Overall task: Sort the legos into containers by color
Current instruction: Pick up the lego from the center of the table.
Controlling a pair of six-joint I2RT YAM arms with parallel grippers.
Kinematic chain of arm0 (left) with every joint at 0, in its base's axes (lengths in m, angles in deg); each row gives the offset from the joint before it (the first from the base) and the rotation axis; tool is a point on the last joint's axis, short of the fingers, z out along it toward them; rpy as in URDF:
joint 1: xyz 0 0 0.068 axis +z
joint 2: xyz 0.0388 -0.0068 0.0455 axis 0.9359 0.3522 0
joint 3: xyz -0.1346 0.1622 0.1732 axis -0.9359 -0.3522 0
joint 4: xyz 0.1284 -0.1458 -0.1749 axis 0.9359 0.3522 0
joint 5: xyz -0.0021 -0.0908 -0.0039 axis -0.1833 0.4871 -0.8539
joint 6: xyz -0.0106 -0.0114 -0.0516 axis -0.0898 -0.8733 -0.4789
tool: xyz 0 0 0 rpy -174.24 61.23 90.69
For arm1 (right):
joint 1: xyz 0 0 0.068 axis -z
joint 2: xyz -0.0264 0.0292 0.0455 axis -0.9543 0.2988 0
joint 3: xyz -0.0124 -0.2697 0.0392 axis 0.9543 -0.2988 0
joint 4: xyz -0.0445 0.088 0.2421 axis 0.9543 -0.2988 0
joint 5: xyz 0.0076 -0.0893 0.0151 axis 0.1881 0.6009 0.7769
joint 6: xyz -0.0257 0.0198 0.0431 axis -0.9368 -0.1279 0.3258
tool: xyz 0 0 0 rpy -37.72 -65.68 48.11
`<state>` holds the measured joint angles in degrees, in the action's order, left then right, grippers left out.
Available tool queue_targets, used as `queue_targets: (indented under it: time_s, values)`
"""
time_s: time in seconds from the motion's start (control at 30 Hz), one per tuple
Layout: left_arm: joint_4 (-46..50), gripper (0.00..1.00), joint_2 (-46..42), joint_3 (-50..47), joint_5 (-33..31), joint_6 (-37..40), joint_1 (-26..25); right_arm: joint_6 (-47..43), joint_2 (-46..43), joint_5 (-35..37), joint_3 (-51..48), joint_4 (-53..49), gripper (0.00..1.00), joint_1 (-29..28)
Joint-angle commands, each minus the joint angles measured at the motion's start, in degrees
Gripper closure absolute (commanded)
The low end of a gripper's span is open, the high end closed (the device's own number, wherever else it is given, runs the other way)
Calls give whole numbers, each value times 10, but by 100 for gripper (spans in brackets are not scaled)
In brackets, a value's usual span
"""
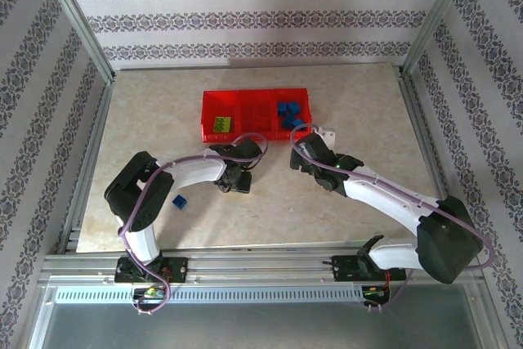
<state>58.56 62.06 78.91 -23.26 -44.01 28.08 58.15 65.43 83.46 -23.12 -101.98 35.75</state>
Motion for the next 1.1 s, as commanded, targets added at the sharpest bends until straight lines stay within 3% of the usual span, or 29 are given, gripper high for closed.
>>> queue_targets:
  time_s: [0.0,0.2,0.77,1.07]
  values:
    - [-60,56,24,12,15,-4,-13,5,-6,15,1,-7,2,7]
    - [-61,47,22,14,7,1,-18,5,-4,11,1,-2,2,8]
    - [-15,47,38,72,-52,29,-18,-1,-4,6,4,-2,2,11]
    - [-18,50,48,63,-33,20,-18,1,-8,6,0,-3,2,14]
